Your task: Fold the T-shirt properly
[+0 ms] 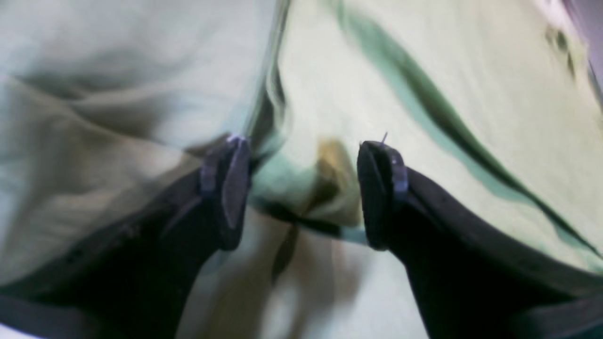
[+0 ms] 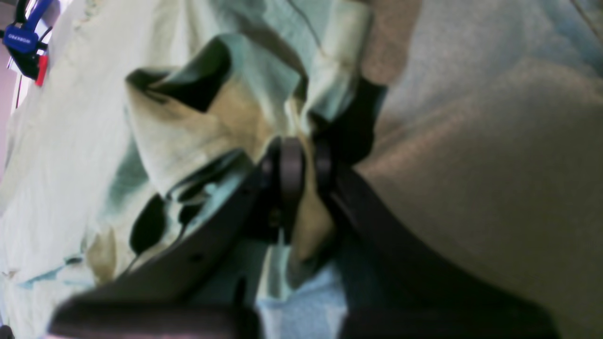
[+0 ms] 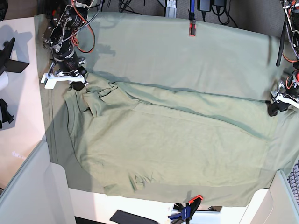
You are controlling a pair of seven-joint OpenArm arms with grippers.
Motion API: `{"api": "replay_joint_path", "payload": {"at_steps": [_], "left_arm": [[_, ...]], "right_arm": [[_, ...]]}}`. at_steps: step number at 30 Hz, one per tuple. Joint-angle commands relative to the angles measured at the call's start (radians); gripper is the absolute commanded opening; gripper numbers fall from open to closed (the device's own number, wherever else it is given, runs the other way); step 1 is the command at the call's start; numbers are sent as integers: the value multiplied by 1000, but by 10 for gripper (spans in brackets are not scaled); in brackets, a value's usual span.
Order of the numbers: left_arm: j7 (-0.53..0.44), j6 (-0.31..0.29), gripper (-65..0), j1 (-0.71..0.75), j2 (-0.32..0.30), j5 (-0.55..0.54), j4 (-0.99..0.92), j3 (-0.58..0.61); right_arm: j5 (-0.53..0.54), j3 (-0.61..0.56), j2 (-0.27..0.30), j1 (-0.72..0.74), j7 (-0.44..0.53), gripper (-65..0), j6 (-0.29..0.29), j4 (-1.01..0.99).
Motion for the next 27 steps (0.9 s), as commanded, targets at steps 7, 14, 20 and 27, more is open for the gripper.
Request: {"api": "replay_joint_path", "payload": {"at_steps": [7,14,20,27], "left_arm": [[17,21,-254,-30,28,0,-15,15],[1,22,-304,-30,63,27,-14,80],[2,-29,-650,-28,50,85,-14,78],[91,-208,-650,-14,-20,-29,-8,66]], "right_arm": [[-2,-2,3,8,-15,-650,6,10],[-1,-2,6,8,-15,-650,8,10],[11,-2,9,8,-30,-650,27,10],[123,-2,14,0,-120,-650,72,56]]}}
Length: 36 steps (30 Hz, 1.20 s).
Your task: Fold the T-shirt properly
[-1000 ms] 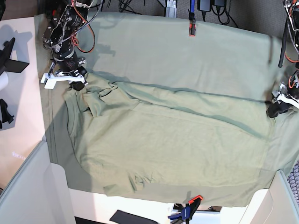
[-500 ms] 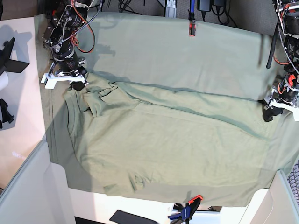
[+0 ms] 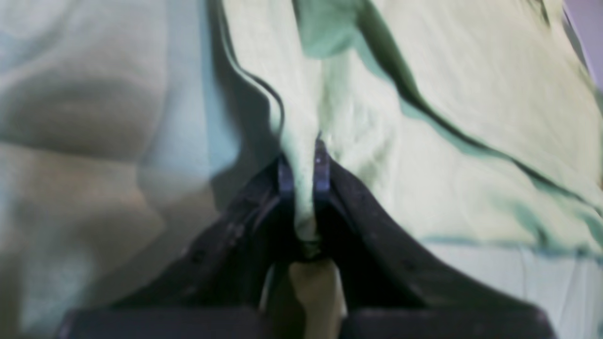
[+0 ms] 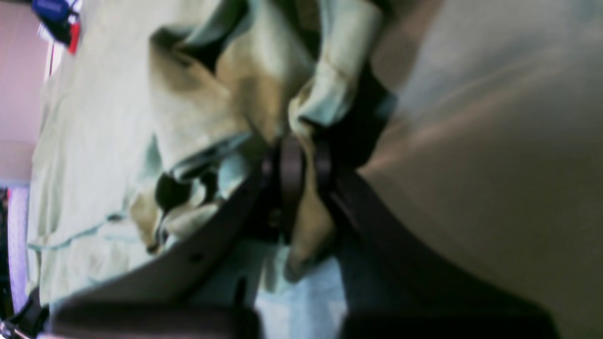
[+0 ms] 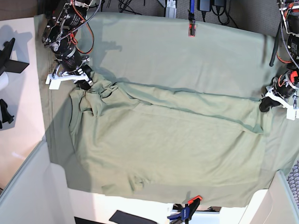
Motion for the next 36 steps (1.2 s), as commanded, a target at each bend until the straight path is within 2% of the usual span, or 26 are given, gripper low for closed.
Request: {"api": "replay_joint_path", "payload": {"at_steps": [1,7,14,21,29,36], "left_arm": [[0,-37,-650,0,-35,-31,19,-16],[31,-109,-650,119,-129,-118,101,-37],[32,-110,-650,300,-185,-125,324,-88],[32,-110,-650,455,-189,-141,430,-180],[32,-110,-650,561,-189,-144,459,-224],[32,-111,-650,604,-177,-153,459,-231]], "right_arm": [[18,-1,8,3,6,-650,14,33],[32,-1,44,-98,-23,-650,14,149],[56,-1,119,-259,-35,-650,14,277],[79,5,171,-434,-37,-650,14,406],[76,37,172,-558,-37,-650,13,519],[58,42,172,-576,-33,-650,13,518]]}}
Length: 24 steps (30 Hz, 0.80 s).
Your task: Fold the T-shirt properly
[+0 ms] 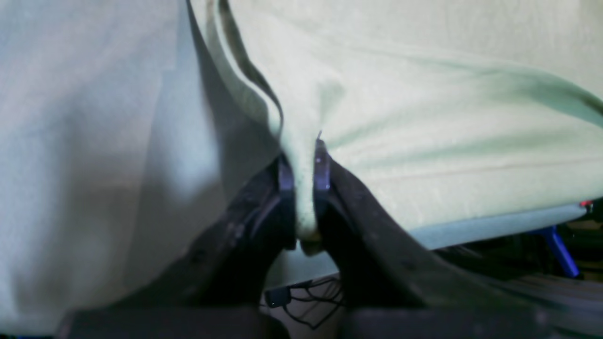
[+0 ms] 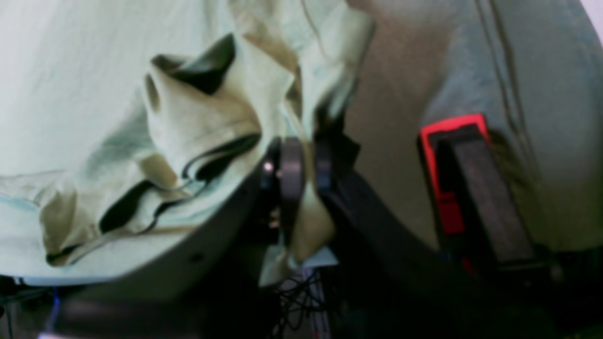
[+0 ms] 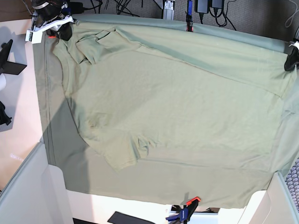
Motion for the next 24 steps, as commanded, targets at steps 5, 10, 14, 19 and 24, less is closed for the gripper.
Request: {"api": "replay_joint_path", "payload": {"at_steps": [5,10,14,19,24], "left_arm": [[-47,-8,-650,14,20,-3,14,-14],[-82,-8,-433,14,30,39,14,-14],[-80,-7,-391,14,30,39,14,-24],[-77,-8,-391,14,27,13,23,-118],[-96,-11,-391,11,-9,8,77,-150]], "right_arm": [[-47,14,16,-4,27,-650,-1,16],[-96,14,15,-6,37,-396,-1,16],[-120,16,16,-6,49,-298,-2,16],[-118,50,16,3,87,-298,-4,16],[-113,90,40,139,127,-298,-11,14]]}}
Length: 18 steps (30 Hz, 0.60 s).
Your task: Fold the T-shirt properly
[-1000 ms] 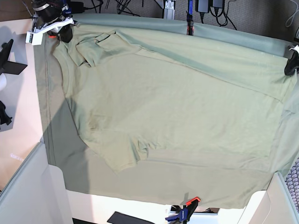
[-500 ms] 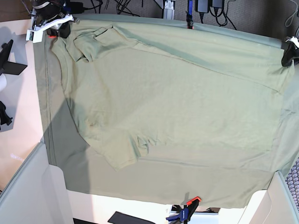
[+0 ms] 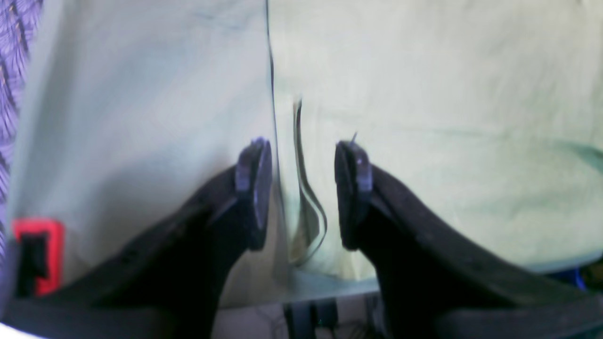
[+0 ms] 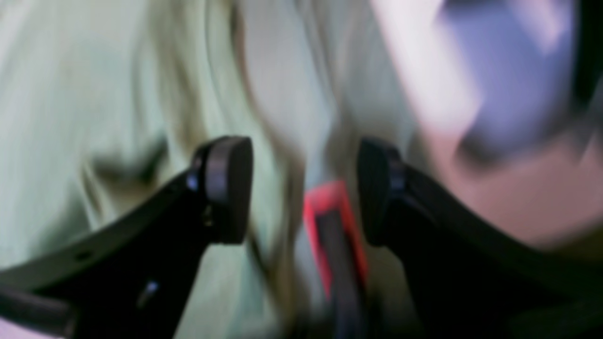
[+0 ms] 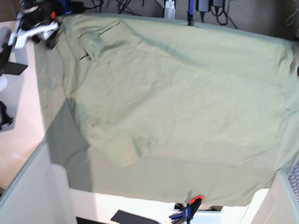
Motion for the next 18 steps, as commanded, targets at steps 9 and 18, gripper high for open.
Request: {"api": "replay_joint_path", "payload": {"at_steps": [9,18], "left_arm": [[-62,-13,-391,1,-75,-18,126,29],[-62,-13,-383,1,-87,4,129,35]], "right_arm": [[-53,-92,54,499,76,-298,5,-334],[-256,-325,53,962,221,-296,-2,-1020]]}}
